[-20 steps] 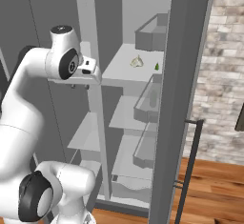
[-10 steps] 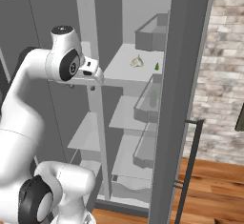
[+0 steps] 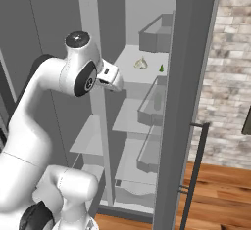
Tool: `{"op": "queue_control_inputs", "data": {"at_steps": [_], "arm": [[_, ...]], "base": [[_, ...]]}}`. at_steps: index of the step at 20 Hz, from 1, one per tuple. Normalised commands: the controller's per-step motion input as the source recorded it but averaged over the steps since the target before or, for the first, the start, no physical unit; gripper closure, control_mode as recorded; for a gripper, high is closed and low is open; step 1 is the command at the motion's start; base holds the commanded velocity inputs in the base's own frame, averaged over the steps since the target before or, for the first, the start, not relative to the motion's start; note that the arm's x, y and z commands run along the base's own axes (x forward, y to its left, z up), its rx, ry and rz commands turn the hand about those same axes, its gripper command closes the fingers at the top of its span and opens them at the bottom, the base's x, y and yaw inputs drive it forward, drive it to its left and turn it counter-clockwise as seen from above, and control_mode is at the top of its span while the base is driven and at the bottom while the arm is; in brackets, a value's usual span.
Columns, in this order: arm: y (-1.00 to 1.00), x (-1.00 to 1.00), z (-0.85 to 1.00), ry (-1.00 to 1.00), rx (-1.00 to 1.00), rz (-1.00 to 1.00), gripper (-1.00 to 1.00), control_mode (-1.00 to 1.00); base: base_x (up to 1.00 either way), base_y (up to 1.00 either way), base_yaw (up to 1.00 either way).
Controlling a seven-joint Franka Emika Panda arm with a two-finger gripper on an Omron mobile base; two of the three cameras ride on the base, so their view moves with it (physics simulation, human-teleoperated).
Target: Take the lemon wedge and garlic from the fridge shelf and place them in the freezer drawer to begin freezing them.
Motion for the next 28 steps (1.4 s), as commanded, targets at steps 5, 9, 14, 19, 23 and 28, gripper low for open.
{"op": "queue_control_inputs", "data": {"at_steps": [5, 9, 14, 19, 23, 28], "arm": [[-0.53, 0.21, 0.39, -0.19, 0.17, -0.13, -1.00, -1.00], [-0.25, 0.63, 0.15, -0.01, 0.13, -0.02, -1.00, -1.00], [-0.27, 0.58, 0.00, 0.03, 0.06, 0.00, -1.00, -1.00], [-0.16, 0.60, 0.00, 0.01, 0.01, 0.00, -1.00, -1.00], [0.00, 0.80, 0.00, 0.02, 0.00, 0.00, -1.00, -1.00], [0.00, 0.84, -0.08, 0.02, -0.01, 0.00, -1.00, -1.00]], "base": [[0.00, 0.00, 0.00], [0.00, 0.00, 0.00], [0.00, 0.00, 0.00], [0.00, 0.00, 0.00], [0.00, 0.00, 0.00], [0.00, 0.00, 0.00]]}}
